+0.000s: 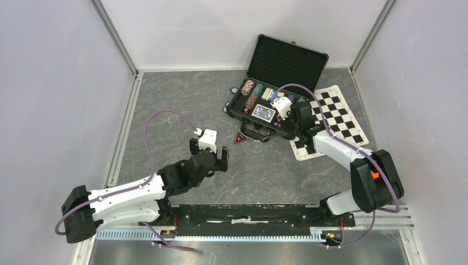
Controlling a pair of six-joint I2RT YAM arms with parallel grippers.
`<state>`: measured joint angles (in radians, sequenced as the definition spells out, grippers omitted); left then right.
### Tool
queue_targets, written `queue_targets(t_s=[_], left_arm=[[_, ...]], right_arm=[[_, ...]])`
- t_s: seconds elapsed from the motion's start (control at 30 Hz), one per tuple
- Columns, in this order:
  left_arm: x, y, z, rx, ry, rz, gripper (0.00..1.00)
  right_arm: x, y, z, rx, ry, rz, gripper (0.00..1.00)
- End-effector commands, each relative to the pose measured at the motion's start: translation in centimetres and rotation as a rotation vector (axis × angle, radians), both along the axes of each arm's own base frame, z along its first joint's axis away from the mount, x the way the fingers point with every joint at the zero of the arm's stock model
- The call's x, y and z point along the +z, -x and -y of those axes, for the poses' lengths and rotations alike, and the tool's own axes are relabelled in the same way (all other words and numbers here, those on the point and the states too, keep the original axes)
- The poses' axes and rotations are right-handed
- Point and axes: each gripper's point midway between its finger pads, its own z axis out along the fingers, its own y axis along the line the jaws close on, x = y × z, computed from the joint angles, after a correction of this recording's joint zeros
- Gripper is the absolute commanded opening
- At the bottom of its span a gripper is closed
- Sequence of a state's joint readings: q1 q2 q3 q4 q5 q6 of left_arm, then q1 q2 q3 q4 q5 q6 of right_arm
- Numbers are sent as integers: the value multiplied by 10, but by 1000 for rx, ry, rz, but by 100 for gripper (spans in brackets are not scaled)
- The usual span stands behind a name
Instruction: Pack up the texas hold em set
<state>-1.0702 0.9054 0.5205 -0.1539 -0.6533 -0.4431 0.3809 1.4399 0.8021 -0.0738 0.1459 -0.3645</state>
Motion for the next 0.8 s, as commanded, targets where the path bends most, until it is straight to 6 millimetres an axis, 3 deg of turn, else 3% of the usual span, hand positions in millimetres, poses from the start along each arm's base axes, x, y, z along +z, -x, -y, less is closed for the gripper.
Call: queue_targets(t_s=[0.0, 0.23, 0.4, 0.47, 0.57, 0.77], left_arm=[[7, -8, 0, 16, 1, 40, 99], [0, -24, -11, 58, 74, -38, 95], [8, -43, -18, 92, 212, -122, 96], [13, -51, -17, 103, 264, -148, 95], [24, -65, -12, 105, 343, -169, 97], [31, -99, -13, 185, 391, -204, 100]], right_arm=[[37, -10, -11, 10, -62, 87, 27], [62, 15, -26, -8, -288, 149, 30], [70, 33, -41, -27, -499, 162, 42], [66, 34, -48, -37, -537, 124, 38], [61, 32, -70, 37, -541, 25, 48], [50, 14, -101, 79, -480, -49, 53]])
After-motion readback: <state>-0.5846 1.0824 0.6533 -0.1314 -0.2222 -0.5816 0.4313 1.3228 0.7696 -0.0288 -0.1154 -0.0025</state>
